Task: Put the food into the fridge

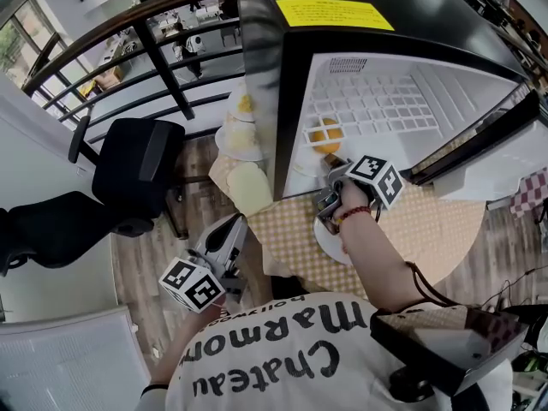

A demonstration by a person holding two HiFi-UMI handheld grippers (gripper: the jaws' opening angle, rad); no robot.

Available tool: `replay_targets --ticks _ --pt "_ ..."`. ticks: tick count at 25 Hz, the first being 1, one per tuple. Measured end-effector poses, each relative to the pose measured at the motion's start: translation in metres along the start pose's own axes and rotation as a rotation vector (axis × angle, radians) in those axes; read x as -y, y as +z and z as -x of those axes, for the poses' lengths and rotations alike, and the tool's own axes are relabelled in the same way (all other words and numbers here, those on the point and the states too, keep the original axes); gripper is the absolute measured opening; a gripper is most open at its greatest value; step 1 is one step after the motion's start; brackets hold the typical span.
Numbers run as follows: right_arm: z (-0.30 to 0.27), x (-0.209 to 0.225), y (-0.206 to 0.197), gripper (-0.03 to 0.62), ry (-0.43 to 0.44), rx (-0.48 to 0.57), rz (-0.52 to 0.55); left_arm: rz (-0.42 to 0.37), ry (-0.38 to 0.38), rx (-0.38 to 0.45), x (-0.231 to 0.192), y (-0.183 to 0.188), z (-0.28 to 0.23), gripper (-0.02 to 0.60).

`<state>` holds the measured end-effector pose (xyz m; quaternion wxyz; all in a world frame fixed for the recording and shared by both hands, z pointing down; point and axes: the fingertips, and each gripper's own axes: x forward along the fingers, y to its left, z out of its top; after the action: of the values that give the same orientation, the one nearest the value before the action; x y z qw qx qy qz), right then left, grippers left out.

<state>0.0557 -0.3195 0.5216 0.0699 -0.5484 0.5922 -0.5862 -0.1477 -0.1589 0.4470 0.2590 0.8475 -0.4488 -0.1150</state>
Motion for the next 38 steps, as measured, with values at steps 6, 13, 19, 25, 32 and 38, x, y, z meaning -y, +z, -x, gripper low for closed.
replay_targets --ticks 6,13,19,25,32,38 --pt "0.001 0.003 0.007 0.107 -0.082 0.066 0.139 0.007 0.000 0.003 -0.002 -0.002 -0.001 0.005" --pt "0.003 -0.001 0.007 0.120 -0.140 0.109 0.405 0.029 0.008 0.010 -0.003 0.000 -0.002 0.005" --pt "0.006 -0.001 0.006 0.151 -0.181 0.148 0.566 0.032 0.002 0.010 -0.004 0.000 -0.001 0.005" --pt "0.008 -0.002 0.004 0.176 -0.219 0.182 0.727 0.041 -0.003 0.014 -0.005 -0.002 0.000 0.005" --pt "0.015 0.000 0.005 0.181 -0.228 0.198 0.800 0.030 -0.003 0.016 -0.002 0.000 0.004 0.005" --pt "0.012 -0.001 0.009 0.181 -0.249 0.215 0.863 -0.003 -0.001 0.032 0.007 0.012 0.021 0.005"
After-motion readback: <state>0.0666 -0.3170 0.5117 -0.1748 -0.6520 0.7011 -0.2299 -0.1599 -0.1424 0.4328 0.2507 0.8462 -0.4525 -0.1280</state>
